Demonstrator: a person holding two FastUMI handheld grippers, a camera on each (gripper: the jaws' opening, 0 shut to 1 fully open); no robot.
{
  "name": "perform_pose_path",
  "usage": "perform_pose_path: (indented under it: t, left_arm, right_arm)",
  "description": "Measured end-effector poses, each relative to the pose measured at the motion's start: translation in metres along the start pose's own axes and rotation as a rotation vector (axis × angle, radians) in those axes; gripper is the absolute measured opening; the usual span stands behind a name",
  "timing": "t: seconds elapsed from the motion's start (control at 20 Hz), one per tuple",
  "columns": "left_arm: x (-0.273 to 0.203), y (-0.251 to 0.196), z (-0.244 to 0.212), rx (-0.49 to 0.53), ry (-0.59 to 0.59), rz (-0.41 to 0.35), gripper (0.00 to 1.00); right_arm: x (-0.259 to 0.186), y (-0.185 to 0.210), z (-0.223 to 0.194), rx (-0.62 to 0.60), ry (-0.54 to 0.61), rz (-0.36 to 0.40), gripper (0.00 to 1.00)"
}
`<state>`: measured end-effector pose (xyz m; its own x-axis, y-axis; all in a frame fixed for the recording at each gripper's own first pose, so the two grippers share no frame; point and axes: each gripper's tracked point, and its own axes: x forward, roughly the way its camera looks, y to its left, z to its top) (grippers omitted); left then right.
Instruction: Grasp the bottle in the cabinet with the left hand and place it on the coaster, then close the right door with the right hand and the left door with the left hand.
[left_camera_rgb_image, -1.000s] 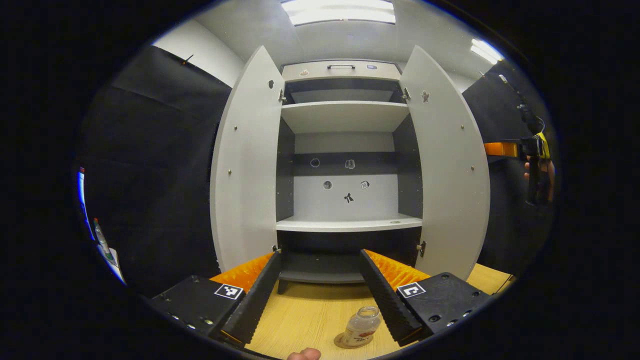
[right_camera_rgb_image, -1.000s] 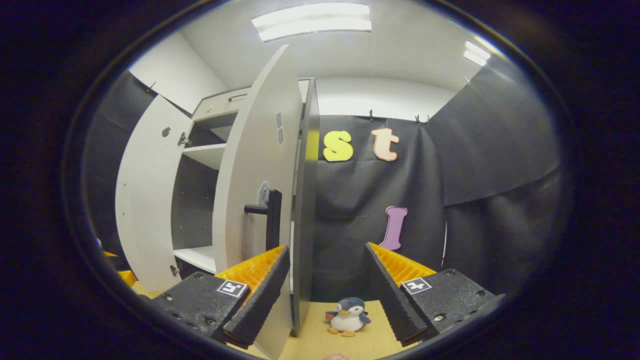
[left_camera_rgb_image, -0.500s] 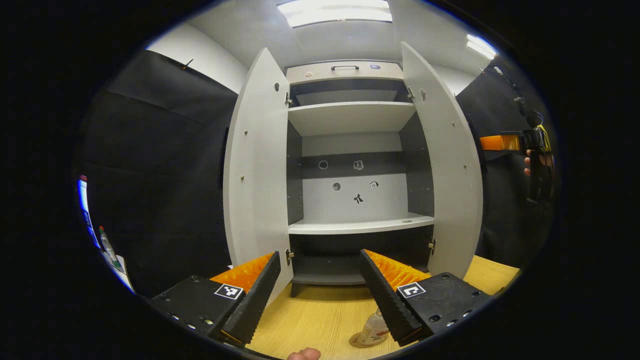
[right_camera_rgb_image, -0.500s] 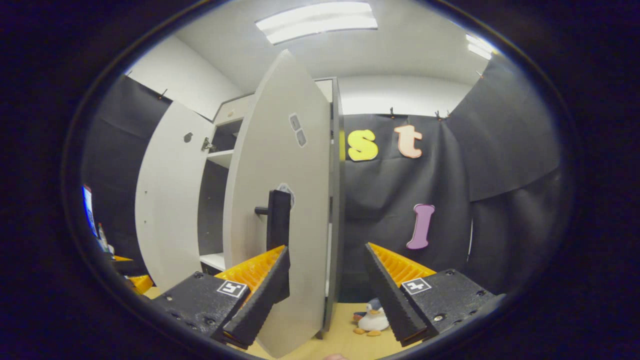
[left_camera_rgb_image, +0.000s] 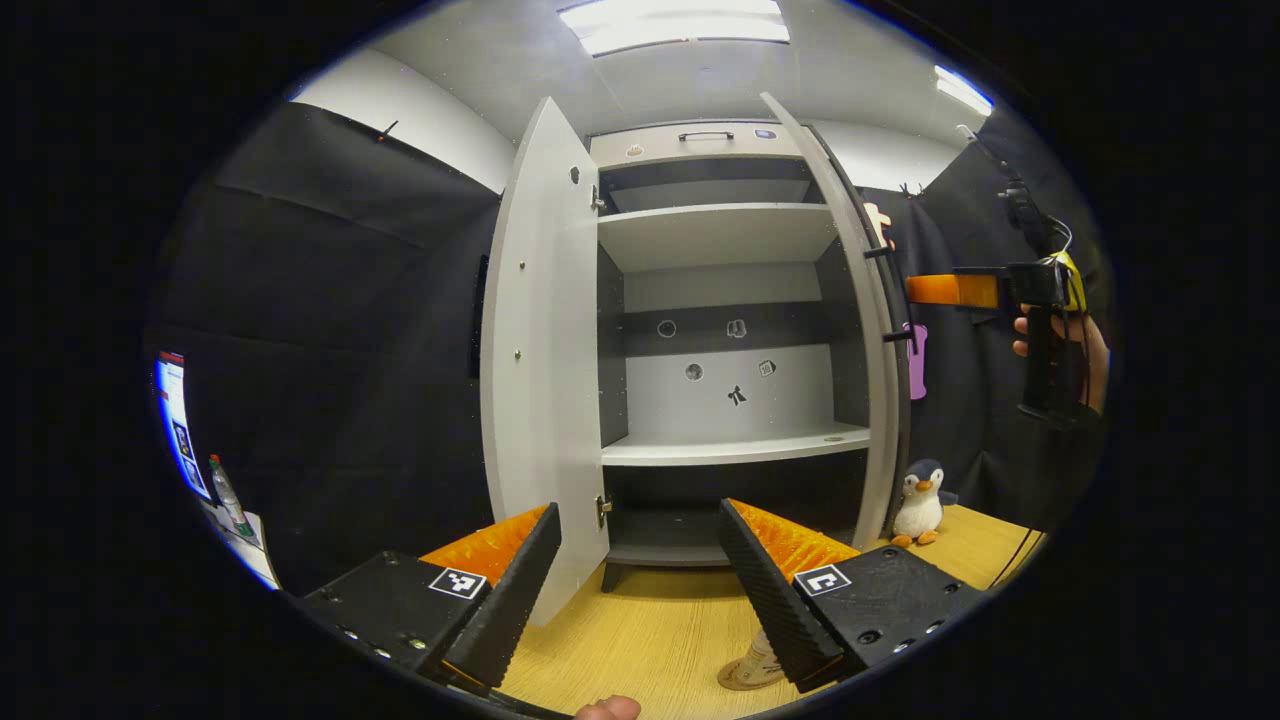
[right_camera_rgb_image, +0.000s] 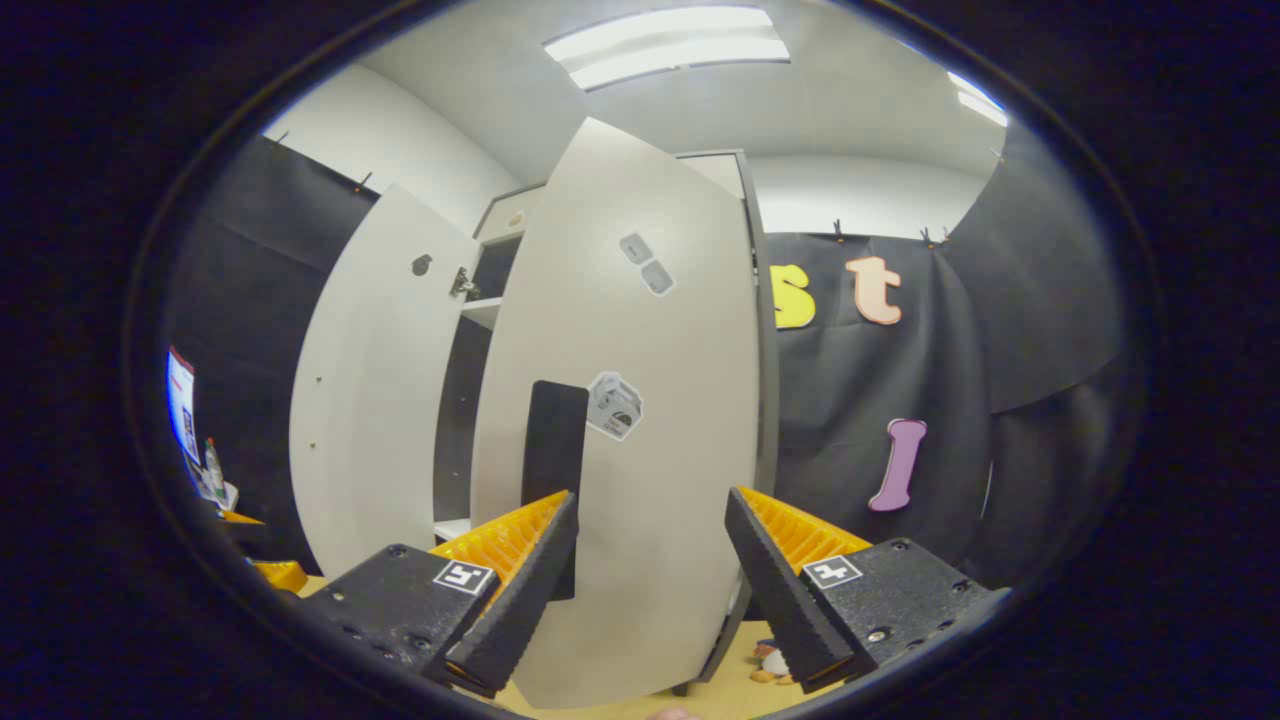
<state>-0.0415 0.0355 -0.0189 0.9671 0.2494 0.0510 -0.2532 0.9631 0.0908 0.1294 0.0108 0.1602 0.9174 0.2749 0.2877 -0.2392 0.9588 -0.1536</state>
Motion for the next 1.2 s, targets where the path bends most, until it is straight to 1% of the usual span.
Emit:
perform_pose_path:
  t: [0.05,0.1,0.2,0.25,0.35,0.45,0.55,0.7,0.8,0.9,1.0,1.05,1.1,1.2]
  left_arm:
    - [0.000,0.000,-0.001,-0.003,0.003,0.004,0.96]
    - [-0.001,0.001,-0.001,-0.008,0.006,0.006,0.96]
    - [-0.004,0.004,0.000,-0.015,0.001,0.006,0.96]
    - [-0.006,0.008,0.001,-0.010,0.000,0.017,0.96]
    - [-0.007,0.018,0.001,0.005,0.001,0.043,0.96]
    - [-0.008,0.026,0.000,0.000,0.002,0.055,0.96]
    - [-0.012,0.029,0.000,-0.010,0.007,0.062,0.96]
    - [-0.008,0.024,0.003,-0.049,0.009,0.041,0.95]
    - [-0.002,0.012,0.006,-0.080,0.008,-0.006,0.95]
    - [0.001,0.003,0.009,-0.101,0.008,-0.033,0.94]
    - [0.005,-0.006,0.009,-0.106,0.013,-0.057,0.94]
    - [0.007,-0.008,0.010,-0.103,0.015,-0.067,0.92]
    - [0.008,-0.011,0.011,-0.098,0.013,-0.078,0.92]
    - [0.011,-0.017,0.015,-0.086,0.005,-0.097,0.96]
  right_arm:
    - [0.009,0.002,-0.006,-0.001,-0.002,0.001,0.98]
    - [0.018,0.003,-0.010,0.000,-0.009,-0.005,0.94]
    - [0.028,0.002,-0.019,0.001,-0.001,-0.022,1.00]
    - [0.029,0.001,-0.023,0.003,0.021,-0.027,1.00]
    - [0.023,-0.008,-0.013,0.009,0.012,-0.044,1.00]
    - [0.006,-0.019,-0.003,-0.002,0.000,-0.068,1.00]
    - [-0.020,-0.026,0.001,-0.020,0.017,-0.088,1.00]
    - [-0.061,-0.032,-0.003,-0.014,0.046,-0.119,1.00]
    - [-0.087,-0.032,-0.020,0.011,0.089,-0.139,1.00]
    - [-0.110,-0.032,-0.040,0.032,0.132,-0.155,1.00]
    - [-0.132,-0.035,-0.060,0.059,0.154,-0.188,1.00]
    - [-0.142,-0.036,-0.068,0.062,0.158,-0.206,0.99]
    - [-0.153,-0.038,-0.076,0.059,0.166,-0.231,1.00]
    - [-0.173,-0.038,-0.097,0.058,0.198,-0.273,1.00]
